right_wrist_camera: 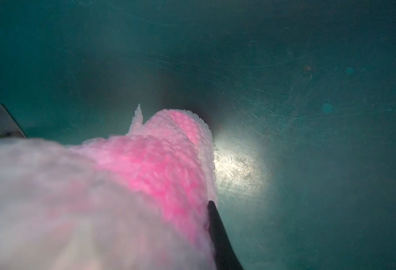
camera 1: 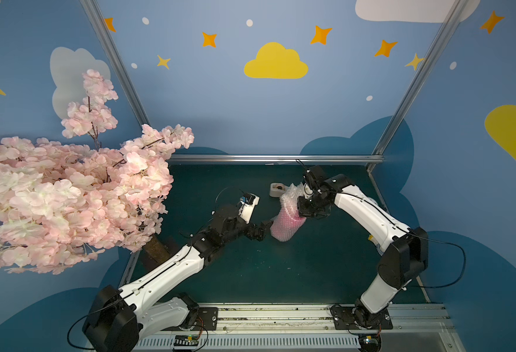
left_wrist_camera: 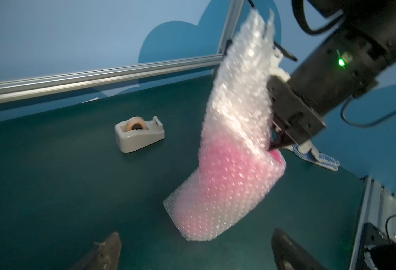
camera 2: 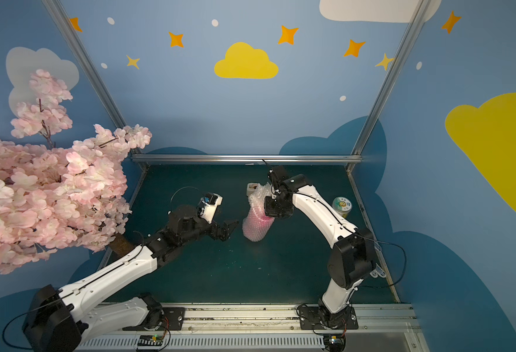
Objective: Wrap wine glasses in bubble wrap
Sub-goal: Wrap the wine glass in bubble wrap.
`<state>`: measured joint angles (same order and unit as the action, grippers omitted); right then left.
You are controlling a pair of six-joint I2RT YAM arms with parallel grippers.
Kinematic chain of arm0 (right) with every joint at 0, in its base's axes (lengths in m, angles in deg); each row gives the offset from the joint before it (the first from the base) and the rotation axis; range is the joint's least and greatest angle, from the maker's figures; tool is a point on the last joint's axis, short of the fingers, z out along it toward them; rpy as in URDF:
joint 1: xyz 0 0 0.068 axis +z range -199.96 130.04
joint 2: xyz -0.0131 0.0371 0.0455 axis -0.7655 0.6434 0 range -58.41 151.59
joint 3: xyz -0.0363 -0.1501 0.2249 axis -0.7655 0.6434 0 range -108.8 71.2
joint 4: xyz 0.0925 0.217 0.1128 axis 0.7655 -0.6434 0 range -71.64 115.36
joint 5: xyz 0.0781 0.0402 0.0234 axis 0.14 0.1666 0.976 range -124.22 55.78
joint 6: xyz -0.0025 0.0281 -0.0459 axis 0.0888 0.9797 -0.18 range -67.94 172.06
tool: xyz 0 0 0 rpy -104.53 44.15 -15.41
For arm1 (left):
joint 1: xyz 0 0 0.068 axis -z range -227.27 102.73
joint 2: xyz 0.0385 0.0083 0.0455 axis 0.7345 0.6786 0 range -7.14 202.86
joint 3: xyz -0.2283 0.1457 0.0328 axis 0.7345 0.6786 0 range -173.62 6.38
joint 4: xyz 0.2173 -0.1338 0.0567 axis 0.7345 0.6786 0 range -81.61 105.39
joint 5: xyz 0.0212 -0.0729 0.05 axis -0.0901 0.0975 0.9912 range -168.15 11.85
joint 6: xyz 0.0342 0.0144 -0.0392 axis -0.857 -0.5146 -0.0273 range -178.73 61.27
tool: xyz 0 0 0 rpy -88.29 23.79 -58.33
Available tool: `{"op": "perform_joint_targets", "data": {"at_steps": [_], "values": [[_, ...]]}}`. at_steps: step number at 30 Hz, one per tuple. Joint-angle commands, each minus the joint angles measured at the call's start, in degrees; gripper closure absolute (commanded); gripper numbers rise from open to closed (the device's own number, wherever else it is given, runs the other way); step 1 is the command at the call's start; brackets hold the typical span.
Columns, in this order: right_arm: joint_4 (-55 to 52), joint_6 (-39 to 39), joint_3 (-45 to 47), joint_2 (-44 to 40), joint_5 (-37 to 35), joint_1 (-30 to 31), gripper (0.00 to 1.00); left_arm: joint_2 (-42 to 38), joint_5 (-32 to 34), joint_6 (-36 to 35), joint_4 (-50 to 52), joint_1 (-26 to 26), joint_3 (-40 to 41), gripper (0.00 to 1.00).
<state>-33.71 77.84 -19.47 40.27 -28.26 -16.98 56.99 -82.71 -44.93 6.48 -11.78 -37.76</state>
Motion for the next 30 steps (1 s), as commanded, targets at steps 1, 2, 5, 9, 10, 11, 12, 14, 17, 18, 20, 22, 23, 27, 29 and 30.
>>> {"op": "perform_joint_targets", "data": {"at_steps": [1, 2, 5, 9, 10, 11, 12, 14, 17, 18, 20, 22, 23, 27, 29, 30], "values": [[-1.04, -1.96, 0.54, 1.84, -5.40, 4.24, 0.88, 2.52, -4.65, 13.50, 10.72, -2.14, -7.42, 0.00], [-0.70, -1.76, 0.55, 2.37, -6.17, 5.32, 0.86, 4.76, -5.26, 17.04, 15.14, -2.20, -11.05, 0.00], [-0.25, -0.77, -0.43, 3.93, -6.51, 7.08, 0.85, 11.66, -13.53, 24.10, 21.26, -2.00, -18.88, 0.00], [-0.06, 0.34, -2.22, 4.60, -7.18, 8.94, 0.83, 17.02, -15.33, 29.43, 23.59, -1.67, -22.69, 0.03], [0.28, 0.79, -2.16, 4.58, -7.01, 9.03, 0.83, 17.57, -14.25, 29.23, 25.00, -1.61, -23.26, 0.06], [0.68, 1.10, -1.94, 4.64, -7.01, 9.13, 0.83, 17.68, -12.99, 28.93, 26.63, -1.41, -23.82, 0.07], [0.77, 1.48, -1.84, 4.84, -7.03, 9.20, 0.83, 17.59, -11.70, 28.30, 28.01, -1.31, -24.12, 0.08], [1.08, 1.82, -1.38, 5.29, -6.71, 9.15, 0.83, 16.50, -10.27, 26.95, 30.30, -1.54, -24.41, 0.09], [1.87, 1.99, -0.85, 5.34, -6.73, 9.37, 0.83, 16.71, -10.03, 24.11, 34.75, -1.78, -25.38, 0.12], [2.14, 1.95, -0.66, 5.17, -6.70, 9.47, 0.83, 16.98, -9.85, 24.11, 34.85, -1.74, -25.04, 0.12], [2.73, 1.57, -0.55, 4.82, -6.50, 9.81, 0.83, 17.59, -10.51, 24.98, 32.01, -1.71, -23.29, 0.12], [2.67, 1.30, -0.90, 4.77, -6.69, 10.15, 0.83, 19.08, -9.68, 25.44, 30.69, -1.35, -22.97, 0.12], [2.72, 1.20, -0.99, 4.77, -6.69, 10.24, 0.83, 20.03, -9.25, 25.48, 30.82, -1.11, -23.29, 0.13], [4.47, 1.29, 0.23, 3.40, -5.49, 10.45, 0.81, 23.56, -4.12, 24.28, 31.75, 0.14, -24.79, 0.22], [5.45, 0.88, 0.79, 2.48, -4.53, 10.44, 0.79, 25.26, -3.54, 23.96, 32.09, 0.32, -25.25, 0.30], [5.71, 0.69, 0.94, 1.99, -4.02, 10.35, 0.78, 26.04, -2.96, 23.74, 32.53, 0.52, -25.38, 0.33]]}}
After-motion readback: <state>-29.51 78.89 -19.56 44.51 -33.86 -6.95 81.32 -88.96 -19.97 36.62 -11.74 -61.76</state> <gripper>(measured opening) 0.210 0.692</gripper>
